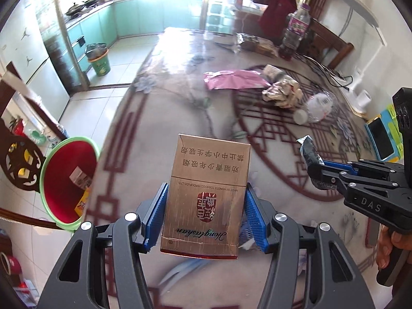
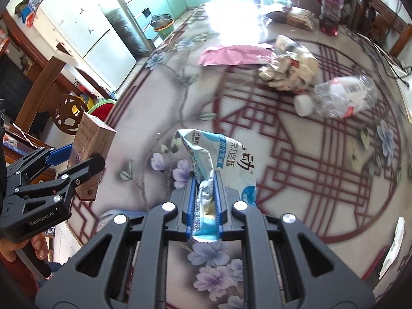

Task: Collect trash
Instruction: 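Carry the cigarette box and milk pouch over the red bucket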

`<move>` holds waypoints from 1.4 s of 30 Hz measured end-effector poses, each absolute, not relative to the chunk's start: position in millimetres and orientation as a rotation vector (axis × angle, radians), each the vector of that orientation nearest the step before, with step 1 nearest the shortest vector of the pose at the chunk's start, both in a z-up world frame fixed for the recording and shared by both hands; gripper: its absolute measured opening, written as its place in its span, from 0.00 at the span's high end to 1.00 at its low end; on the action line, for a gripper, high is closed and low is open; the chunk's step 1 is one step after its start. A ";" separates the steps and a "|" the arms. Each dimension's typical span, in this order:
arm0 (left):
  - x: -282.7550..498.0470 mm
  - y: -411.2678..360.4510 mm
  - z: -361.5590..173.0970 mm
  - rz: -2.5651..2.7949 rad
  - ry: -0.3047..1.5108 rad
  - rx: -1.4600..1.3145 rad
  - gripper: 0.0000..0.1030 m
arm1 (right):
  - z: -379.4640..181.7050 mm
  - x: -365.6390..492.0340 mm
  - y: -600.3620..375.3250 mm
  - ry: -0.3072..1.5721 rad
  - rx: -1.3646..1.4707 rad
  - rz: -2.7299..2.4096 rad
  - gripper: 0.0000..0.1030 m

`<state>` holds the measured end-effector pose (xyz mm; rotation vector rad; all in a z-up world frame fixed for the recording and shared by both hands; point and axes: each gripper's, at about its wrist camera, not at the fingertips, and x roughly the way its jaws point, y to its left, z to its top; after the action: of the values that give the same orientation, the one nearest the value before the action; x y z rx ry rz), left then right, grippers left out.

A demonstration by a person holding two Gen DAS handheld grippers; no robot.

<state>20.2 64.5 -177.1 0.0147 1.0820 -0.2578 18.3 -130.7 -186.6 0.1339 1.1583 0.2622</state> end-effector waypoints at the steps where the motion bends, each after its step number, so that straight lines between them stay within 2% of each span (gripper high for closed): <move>1: 20.6 67.9 -177.3 -0.256 1.082 0.011 0.48 | -186.0 18.9 -126.9 1.158 0.131 0.263 0.87; 14: 27.2 123.9 -164.2 -0.291 1.048 0.037 0.47 | -171.1 23.8 -68.2 1.132 0.131 0.210 0.87; 28: 51.3 230.0 -130.5 -0.211 0.934 0.002 0.47 | -139.7 37.2 24.8 1.027 0.161 0.221 0.87; 42: 73.1 301.6 -135.3 -0.143 0.940 -0.053 0.47 | -132.7 66.9 114.4 1.029 0.103 0.323 0.87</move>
<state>73.1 301.6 -135.3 -0.0526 0.9395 -0.1433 66.9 114.4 -132.7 0.1034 1.0292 0.3229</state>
